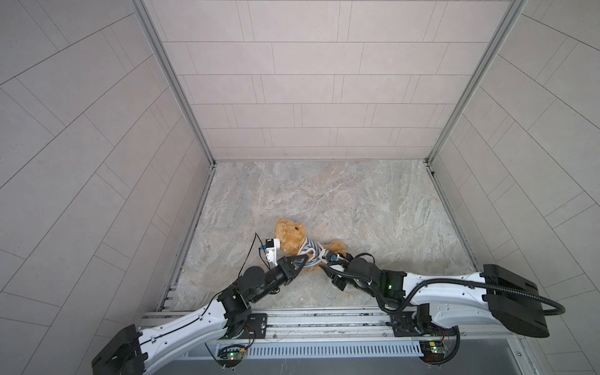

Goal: Dress the teddy bear

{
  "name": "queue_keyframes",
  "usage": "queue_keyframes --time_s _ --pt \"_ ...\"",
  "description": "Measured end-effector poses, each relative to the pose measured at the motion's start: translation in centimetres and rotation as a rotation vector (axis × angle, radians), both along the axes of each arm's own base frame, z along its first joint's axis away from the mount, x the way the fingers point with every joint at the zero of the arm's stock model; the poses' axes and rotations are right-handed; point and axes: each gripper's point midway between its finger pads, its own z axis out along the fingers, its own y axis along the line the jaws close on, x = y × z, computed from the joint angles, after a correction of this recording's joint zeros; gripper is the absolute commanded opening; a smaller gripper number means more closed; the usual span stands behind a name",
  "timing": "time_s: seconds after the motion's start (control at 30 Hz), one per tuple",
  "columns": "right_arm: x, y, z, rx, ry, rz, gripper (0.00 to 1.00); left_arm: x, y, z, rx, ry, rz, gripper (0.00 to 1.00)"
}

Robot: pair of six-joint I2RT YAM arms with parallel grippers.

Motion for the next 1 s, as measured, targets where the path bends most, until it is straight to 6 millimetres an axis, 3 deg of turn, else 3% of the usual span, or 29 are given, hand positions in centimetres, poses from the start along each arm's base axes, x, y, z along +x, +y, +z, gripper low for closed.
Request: queue_keyframes --time_s 0.13,0.27,0.43,0.57,0.7,0.9,1.0 --pt "0.0 0.4 0.7 0.026 -0.009 0.010 0.35 0.0 -0.1 0.2 -0.009 -0.005 -0.005 0.00" --pt "0.0 0.5 0.4 0.016 -0.010 0.014 0.24 -0.2 -0.3 0.4 -0.014 -0.009 -0.013 0.00" --pt "0.0 0.8 0.4 0.011 -0.013 0.025 0.00 -0.2 -0.3 0.5 -0.016 -0.011 -0.016 0.00" --pt "0.3 0.4 0.2 0.005 -0.017 0.002 0.00 -0.2 -0.3 0.5 -0.020 -0.012 -0.016 0.00" --pt "1.7 -1.4 -0.5 -0.003 0.012 -0.069 0.00 -0.3 -0.2 1.0 -0.035 -0.020 -0.014 0.00" --pt "2.7 -3.0 1.0 0.090 0.051 -0.129 0.00 -0.6 0.2 1.7 -0.058 -0.030 -0.007 0.00" --pt "3.2 -4.0 0.2 0.084 0.078 -0.167 0.00 -0.4 0.5 2.0 -0.068 -0.037 0.011 0.00"
